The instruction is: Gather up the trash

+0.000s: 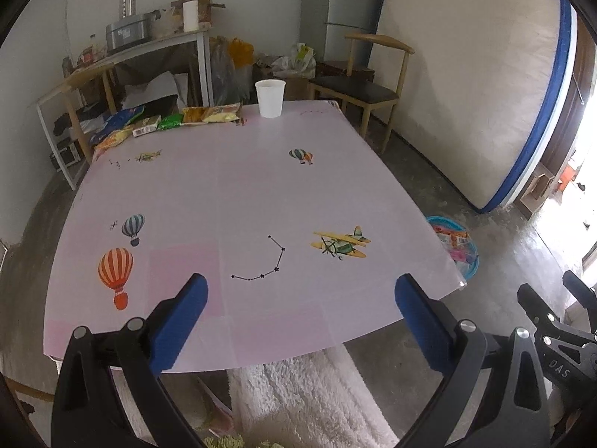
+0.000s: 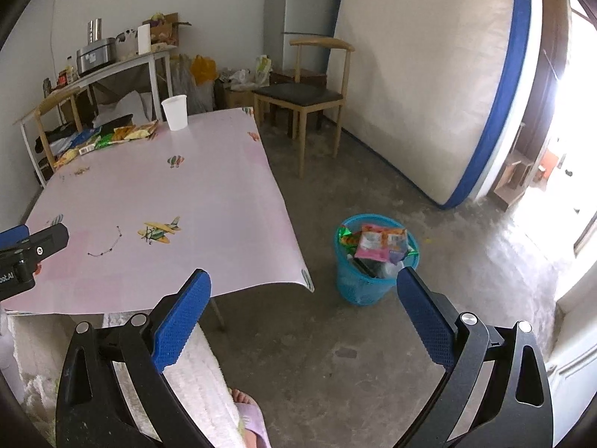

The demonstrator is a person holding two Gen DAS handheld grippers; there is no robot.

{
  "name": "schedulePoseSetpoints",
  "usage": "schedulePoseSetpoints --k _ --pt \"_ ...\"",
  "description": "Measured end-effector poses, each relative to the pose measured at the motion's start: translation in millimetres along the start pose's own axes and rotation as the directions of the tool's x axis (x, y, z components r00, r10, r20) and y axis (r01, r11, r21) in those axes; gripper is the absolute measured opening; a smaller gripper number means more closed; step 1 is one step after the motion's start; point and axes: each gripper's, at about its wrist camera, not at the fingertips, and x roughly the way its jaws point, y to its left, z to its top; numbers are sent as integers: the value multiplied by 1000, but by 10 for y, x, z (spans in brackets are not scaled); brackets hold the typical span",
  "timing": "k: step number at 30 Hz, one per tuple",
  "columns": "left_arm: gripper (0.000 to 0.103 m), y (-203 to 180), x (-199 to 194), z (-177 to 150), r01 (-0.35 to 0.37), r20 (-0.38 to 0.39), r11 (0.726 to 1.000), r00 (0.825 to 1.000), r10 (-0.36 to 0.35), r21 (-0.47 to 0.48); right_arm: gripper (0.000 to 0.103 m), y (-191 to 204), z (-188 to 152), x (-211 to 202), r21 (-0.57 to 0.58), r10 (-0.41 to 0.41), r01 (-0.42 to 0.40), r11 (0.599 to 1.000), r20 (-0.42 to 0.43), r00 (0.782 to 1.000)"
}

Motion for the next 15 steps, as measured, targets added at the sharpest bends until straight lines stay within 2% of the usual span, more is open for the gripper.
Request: schedulePoseSetpoints --k 5,15 --pt "98 43 41 14 -10 -28 1000 1000 9 -21 95 6 20 55 -16 -9 8 1000 -20 1000" --pt "98 163 77 48 -45 -35 998 998 43 -44 95 41 60 135 -25 9 -10 1000 -38 999"
